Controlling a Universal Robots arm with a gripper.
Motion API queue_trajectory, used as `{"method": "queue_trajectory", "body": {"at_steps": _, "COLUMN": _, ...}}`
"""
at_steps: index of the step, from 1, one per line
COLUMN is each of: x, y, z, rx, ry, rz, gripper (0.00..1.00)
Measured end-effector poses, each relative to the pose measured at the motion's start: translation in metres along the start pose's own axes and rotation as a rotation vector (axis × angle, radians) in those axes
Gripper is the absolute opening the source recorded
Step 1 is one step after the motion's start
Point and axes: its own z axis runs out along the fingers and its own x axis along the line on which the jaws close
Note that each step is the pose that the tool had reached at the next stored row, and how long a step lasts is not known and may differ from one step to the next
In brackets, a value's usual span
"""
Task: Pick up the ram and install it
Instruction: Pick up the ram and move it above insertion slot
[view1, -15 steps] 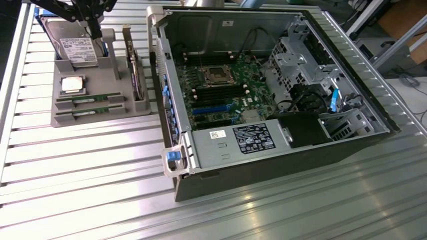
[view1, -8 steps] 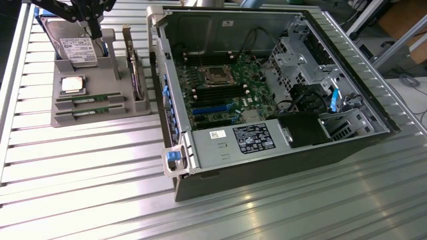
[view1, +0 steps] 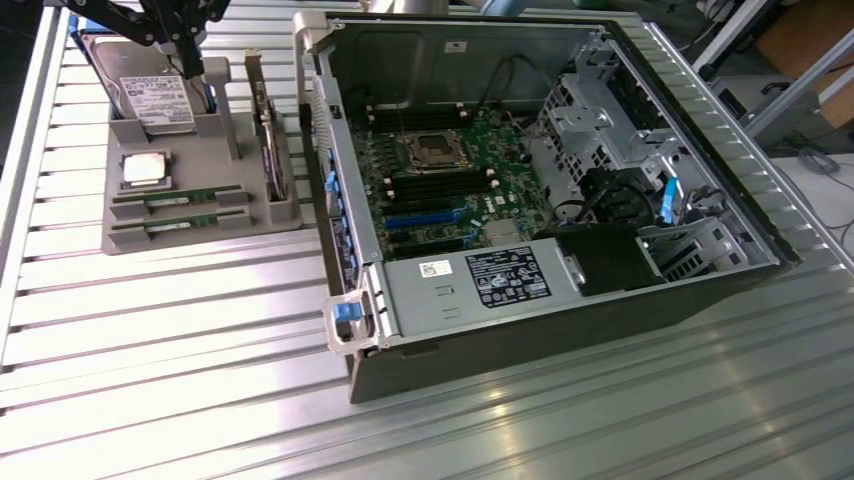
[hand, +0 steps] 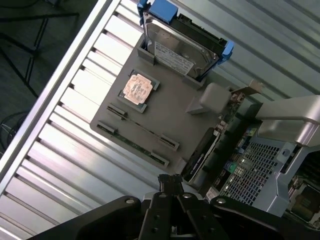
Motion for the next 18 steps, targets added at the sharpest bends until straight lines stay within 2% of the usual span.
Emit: {"method": "queue_trajectory", "body": {"at_steps": 18, "x": 0.0000, "y": 0.0000, "z": 0.0000, "rx": -0.0031, "ry": 0.0056, "rz": -0.127, "gripper": 0.11}}
